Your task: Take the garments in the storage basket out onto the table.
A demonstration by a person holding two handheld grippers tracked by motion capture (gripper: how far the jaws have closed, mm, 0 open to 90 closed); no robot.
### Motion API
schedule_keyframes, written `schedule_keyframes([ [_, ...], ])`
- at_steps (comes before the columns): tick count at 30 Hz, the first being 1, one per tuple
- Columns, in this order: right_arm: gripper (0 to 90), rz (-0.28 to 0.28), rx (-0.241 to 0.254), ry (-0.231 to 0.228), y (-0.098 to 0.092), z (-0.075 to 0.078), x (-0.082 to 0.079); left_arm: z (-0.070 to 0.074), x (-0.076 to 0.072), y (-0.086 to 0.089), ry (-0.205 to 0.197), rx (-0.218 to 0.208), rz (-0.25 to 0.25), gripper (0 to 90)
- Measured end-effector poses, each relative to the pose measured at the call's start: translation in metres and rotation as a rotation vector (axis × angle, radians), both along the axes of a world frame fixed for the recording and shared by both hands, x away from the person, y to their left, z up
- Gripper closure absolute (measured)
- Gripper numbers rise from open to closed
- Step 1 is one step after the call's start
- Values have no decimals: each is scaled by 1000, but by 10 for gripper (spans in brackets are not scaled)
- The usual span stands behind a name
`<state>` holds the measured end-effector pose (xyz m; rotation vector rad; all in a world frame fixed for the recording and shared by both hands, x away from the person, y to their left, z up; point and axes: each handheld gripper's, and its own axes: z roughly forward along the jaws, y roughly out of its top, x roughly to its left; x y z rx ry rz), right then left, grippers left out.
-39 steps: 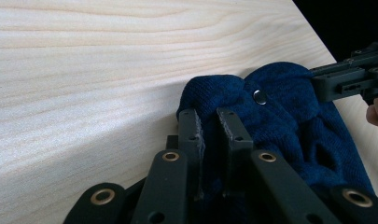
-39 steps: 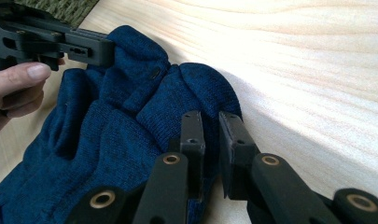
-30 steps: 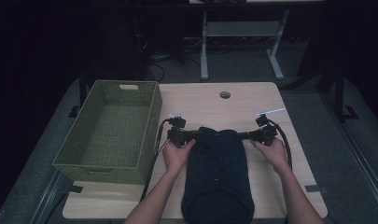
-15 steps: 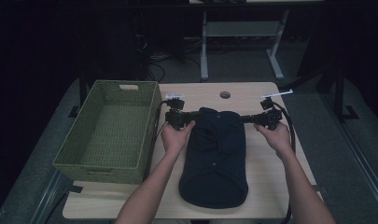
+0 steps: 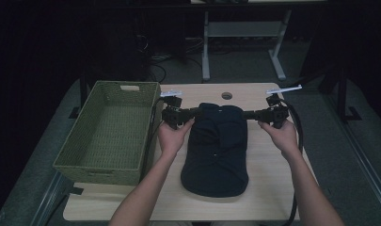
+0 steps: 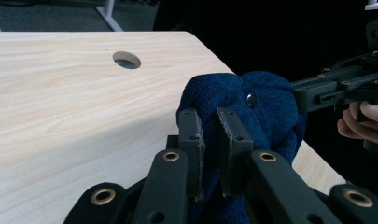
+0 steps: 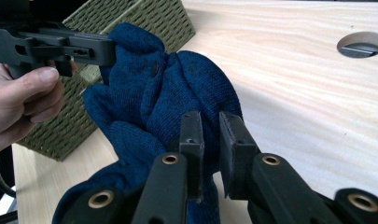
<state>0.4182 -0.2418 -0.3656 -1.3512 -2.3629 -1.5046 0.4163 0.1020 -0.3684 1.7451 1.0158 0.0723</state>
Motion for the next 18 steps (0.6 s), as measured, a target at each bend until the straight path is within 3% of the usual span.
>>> schedule_keyframes([
  [9,798,25,-8,-14,6,-8,-16,-11,-21,6,-32,1,-5,813],
  [18,793,49,-15,-21,9,-10,-26,-15,-30,10,-37,0,-16,812],
])
